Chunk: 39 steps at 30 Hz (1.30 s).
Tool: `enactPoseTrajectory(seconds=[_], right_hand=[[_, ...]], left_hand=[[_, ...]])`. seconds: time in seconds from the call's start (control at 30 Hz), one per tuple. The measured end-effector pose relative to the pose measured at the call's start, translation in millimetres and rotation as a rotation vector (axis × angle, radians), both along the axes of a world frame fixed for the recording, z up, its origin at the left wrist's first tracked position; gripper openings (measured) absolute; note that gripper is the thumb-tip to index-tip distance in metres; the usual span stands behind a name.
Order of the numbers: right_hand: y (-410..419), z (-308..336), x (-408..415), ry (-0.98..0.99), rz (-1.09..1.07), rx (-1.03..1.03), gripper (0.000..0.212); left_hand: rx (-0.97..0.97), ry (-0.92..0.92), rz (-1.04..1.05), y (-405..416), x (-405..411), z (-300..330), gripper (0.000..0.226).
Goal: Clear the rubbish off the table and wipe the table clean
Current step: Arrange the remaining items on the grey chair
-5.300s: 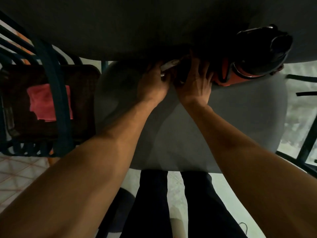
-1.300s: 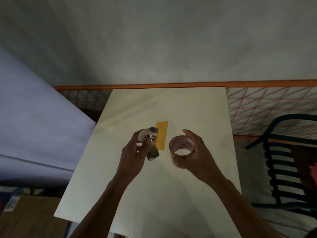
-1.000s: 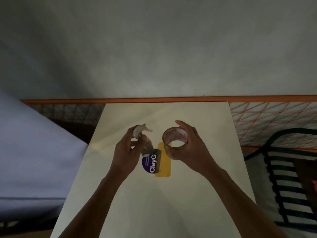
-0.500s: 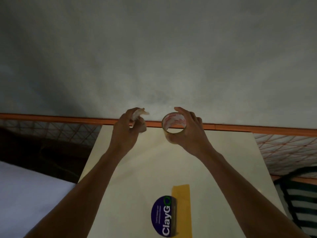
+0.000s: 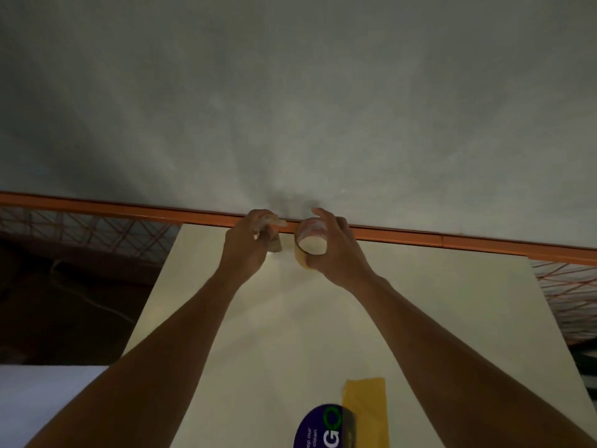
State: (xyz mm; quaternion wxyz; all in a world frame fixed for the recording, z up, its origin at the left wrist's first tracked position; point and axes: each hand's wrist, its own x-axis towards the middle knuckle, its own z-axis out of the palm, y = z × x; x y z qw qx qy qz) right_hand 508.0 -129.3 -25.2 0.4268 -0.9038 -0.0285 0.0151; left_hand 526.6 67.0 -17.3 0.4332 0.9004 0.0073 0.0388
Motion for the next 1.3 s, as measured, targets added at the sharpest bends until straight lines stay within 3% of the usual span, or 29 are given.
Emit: enactPoseTrajectory(seconds=[0.3,0.47,0.57,0.73,1.0,1.3], right_hand=[[14.2,-24.9,5.4,0.047,-0.057,-0.068,0.096],[9.0,-22.5,-14.6,0.143,-0.028,-0.159,0.118],[-5.3,-25.9,-48.6,0.177,-0.054,-0.13,0.119],[-32.0,-22.8,-122.5,0.226,-0.087,-0.087,0.107],[-53.8,7.9,-242.7,0.28,-0.15,-0.065,0.074],[-66.1,49.6,-354.8,0.276,-0.21,-0.117,0.068]], left_hand=[[-0.053,0.008,-0.012,2.5,2.6,-33.9,0.029],[-0.11,0.101,0.015,6.3,-8.6,-34.4,0.066],[-0.132,0.141,0.079,9.5,-35.2,-37.5,0.078],[-0.289,0.238,0.17,5.0,-117.0,-44.6,0.067],[-0.205,0.276,0.038,-10.9,-252.7,-39.1,0.055],[-0.033,0.255,-0.221,-48.7,-346.3,12.4,0.06]])
